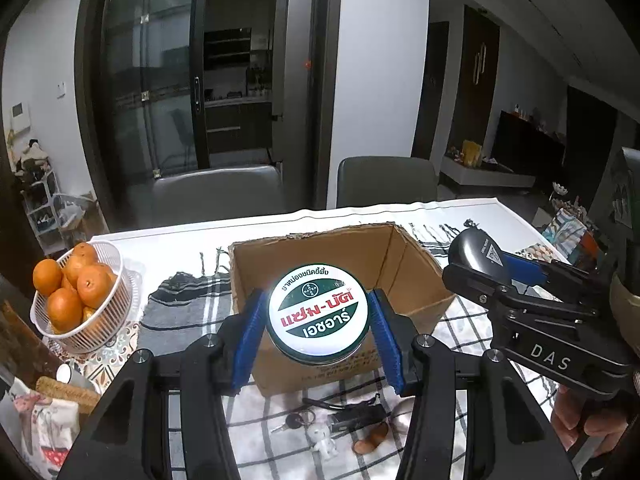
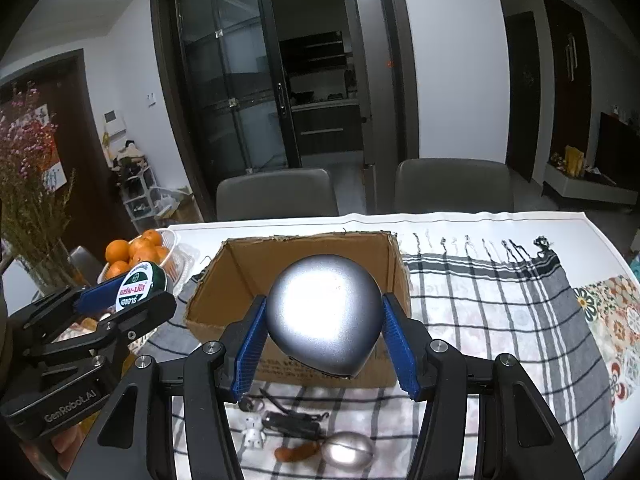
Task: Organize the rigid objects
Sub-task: 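Lift the tin and grey case and carry both toward the box, then lower the tin and grey case into the box and open both tools, then withdraw both tools from the box toward the remaining items, then grasp the white robot figurine with the left tool while the right tool grasps the silver egg speaker, then lift the figurine and silver speaker and carry both over the box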
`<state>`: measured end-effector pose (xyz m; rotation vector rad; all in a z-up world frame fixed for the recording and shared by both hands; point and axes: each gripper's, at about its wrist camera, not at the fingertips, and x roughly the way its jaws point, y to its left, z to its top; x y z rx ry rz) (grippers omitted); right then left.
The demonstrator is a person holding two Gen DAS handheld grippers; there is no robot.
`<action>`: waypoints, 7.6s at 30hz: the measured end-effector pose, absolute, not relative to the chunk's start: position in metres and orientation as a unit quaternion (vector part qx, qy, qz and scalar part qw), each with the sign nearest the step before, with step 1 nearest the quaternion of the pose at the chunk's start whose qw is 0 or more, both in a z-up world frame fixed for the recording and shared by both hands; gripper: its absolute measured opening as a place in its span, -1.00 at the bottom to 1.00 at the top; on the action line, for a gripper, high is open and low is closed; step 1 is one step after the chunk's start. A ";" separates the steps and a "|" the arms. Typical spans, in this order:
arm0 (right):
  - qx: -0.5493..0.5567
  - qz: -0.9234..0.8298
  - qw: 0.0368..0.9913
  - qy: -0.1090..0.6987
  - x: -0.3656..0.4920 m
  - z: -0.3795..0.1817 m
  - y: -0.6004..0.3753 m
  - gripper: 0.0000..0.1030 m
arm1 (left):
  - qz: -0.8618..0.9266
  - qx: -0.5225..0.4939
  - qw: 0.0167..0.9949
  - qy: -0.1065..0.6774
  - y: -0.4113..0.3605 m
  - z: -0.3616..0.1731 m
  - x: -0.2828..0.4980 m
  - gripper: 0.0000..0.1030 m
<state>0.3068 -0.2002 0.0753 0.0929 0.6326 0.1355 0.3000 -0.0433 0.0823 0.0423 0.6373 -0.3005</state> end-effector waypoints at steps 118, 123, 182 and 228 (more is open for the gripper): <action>0.026 0.005 0.939 0.342 0.209 0.003 -0.187 0.68 | -0.101 0.033 0.920 0.378 -0.019 -0.018 0.204 0.57; 0.024 0.004 0.935 0.354 0.211 -0.008 -0.187 0.68 | -0.105 0.030 0.913 0.393 -0.022 -0.031 0.207 0.57; 0.061 0.008 0.874 0.481 0.282 -0.123 -0.205 0.67 | -0.089 -0.006 0.862 0.499 -0.049 -0.133 0.298 0.39; 0.062 0.024 0.904 0.422 0.267 -0.086 -0.204 0.28 | -0.134 -0.025 0.898 0.419 -0.040 -0.087 0.271 -0.46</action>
